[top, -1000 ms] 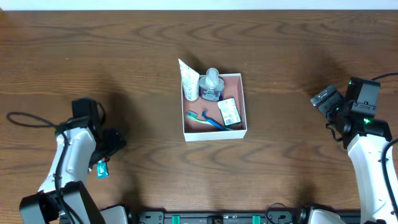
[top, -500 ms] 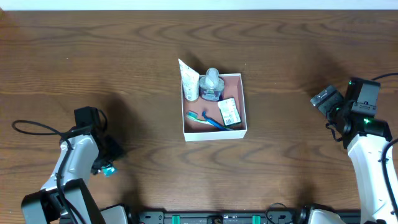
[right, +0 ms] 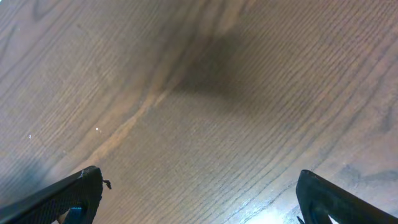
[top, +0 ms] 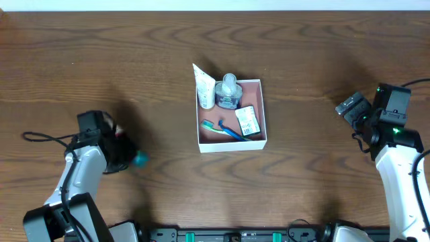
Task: Pack container
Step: 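Lower the left gripper onto the red Colgate tube and grasp it, then carry the Colgate tube into the box with the left gripper and release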
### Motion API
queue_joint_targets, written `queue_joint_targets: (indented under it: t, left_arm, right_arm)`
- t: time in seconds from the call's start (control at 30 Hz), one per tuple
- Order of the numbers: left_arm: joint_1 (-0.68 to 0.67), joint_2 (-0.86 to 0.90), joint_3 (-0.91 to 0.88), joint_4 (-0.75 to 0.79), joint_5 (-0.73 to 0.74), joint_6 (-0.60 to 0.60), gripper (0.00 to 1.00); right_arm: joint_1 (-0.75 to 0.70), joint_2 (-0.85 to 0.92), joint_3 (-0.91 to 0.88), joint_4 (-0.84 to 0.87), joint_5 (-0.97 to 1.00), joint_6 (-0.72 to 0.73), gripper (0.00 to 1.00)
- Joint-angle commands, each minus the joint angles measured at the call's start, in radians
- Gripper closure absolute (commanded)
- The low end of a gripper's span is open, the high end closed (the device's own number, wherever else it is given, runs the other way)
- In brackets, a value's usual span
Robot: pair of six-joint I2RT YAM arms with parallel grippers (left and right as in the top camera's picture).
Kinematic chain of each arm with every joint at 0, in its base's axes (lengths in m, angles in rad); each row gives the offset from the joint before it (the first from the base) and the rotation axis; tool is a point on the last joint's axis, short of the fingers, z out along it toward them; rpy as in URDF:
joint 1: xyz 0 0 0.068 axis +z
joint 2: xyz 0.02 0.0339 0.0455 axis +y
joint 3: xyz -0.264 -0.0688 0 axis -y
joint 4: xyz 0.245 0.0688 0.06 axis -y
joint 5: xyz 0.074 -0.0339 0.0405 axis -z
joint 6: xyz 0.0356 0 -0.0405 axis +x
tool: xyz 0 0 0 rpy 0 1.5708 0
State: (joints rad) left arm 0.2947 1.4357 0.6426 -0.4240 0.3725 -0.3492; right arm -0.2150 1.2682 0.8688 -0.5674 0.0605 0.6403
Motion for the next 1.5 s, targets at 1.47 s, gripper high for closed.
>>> queue_joint_targets:
  t: [1.47]
  left_arm:
    - [-0.919, -0.059, 0.273, 0.140, -0.248, 1.371, 0.94]
  right_arm:
    - [-0.007, -0.003, 0.012, -0.002, 0.011, 0.010, 0.01]
